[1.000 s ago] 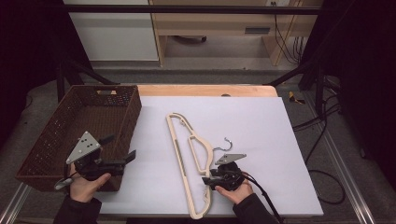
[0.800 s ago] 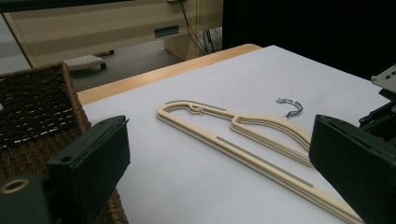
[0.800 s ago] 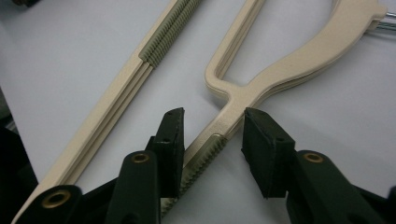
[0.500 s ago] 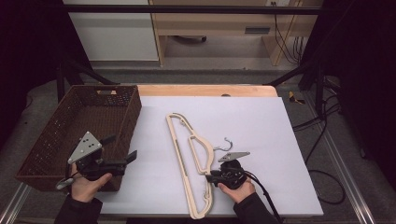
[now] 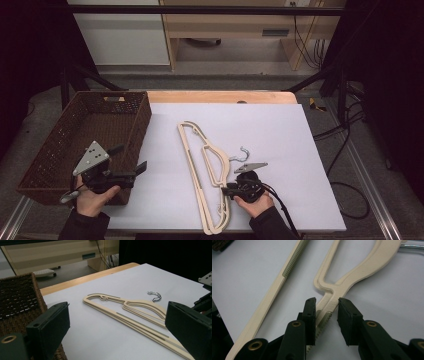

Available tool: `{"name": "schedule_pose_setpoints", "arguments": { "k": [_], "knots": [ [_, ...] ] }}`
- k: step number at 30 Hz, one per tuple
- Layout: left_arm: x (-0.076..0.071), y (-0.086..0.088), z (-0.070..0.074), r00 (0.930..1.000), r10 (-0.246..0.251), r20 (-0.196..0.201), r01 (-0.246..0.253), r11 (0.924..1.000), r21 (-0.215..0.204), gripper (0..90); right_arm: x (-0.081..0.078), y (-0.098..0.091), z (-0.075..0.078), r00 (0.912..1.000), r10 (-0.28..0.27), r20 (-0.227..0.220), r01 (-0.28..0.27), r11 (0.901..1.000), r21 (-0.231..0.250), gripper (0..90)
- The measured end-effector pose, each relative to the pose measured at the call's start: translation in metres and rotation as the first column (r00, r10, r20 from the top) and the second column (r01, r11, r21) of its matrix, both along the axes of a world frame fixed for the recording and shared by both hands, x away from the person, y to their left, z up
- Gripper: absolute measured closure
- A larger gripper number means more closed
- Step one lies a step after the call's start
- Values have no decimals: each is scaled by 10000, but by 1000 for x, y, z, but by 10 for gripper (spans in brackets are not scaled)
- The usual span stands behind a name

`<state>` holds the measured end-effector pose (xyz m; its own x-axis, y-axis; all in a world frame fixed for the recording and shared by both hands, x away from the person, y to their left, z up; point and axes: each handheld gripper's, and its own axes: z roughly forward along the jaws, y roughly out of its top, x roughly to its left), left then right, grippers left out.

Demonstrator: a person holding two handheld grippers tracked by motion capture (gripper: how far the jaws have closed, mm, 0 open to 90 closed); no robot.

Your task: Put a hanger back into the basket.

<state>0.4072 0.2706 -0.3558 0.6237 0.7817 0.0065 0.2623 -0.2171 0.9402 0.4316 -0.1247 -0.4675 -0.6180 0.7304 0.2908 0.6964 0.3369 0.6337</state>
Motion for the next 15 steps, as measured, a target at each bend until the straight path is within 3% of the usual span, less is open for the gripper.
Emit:
{"name": "schedule_pose_setpoints", "arguments": {
  "k": [5,7,9,11,15],
  "knots": [
    [0,-1,0,10000,-13,-25,13,10000,50,57,0,-3,2,9994,-339,-28,339,9994,-70,716],
    [0,-1,-1,10000,-11,-30,11,10000,51,57,0,-5,3,9990,-374,264,383,9986,-365,731],
    [0,-1,-1,10000,-16,-38,16,10000,44,57,0,-5,3,9986,-485,210,494,9980,-403,730],
    [0,-2,-1,10000,-24,-33,24,10000,51,57,0,-2,1,9978,-599,286,616,9961,-636,651],
    [0,-2,-1,10000,-36,-32,36,10000,54,58,-2,3,-2,9983,-549,178,564,9938,-960,641]
  ]
}}
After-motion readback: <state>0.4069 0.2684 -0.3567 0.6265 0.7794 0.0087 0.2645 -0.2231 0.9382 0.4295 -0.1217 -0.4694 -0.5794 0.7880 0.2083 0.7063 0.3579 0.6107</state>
